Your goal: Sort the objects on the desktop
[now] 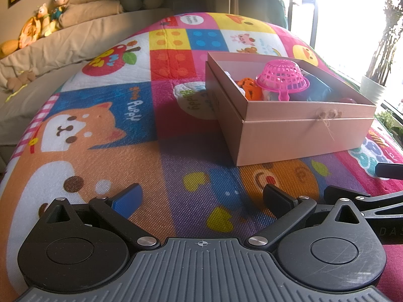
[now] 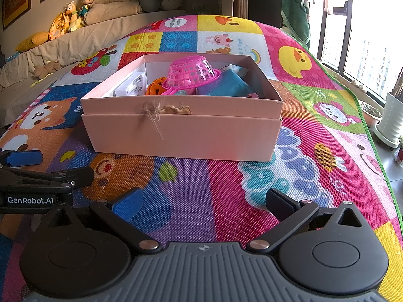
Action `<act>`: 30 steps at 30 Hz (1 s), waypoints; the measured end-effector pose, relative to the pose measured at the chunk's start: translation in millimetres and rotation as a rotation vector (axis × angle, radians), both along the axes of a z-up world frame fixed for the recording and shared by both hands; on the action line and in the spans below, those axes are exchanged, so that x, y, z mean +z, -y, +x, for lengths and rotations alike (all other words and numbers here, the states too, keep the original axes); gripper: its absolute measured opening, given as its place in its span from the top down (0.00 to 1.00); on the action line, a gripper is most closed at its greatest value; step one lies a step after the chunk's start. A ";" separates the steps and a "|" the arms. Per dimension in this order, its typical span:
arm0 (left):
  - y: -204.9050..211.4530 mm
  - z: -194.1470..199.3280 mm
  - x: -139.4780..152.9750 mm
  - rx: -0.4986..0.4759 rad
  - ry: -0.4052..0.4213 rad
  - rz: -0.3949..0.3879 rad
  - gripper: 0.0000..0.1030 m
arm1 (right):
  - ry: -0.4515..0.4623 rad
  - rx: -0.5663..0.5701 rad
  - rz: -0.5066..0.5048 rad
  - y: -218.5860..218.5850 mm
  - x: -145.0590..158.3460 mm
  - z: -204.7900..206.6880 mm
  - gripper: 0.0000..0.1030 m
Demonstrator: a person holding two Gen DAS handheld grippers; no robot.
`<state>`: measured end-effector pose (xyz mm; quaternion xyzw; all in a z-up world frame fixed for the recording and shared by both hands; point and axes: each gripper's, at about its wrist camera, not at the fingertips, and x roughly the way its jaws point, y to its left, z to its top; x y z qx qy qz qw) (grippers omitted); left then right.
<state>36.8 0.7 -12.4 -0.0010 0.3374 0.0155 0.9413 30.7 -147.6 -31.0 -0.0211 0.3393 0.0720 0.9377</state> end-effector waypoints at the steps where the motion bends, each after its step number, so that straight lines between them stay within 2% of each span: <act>1: -0.1 0.0 0.0 0.000 0.000 0.000 0.00 | 0.000 0.000 0.000 -0.1 0.0 0.0 0.00; 30: -2.2 -0.7 2.0 -0.022 -0.010 -0.005 0.00 | 0.000 0.000 0.000 0.0 0.0 -0.1 0.00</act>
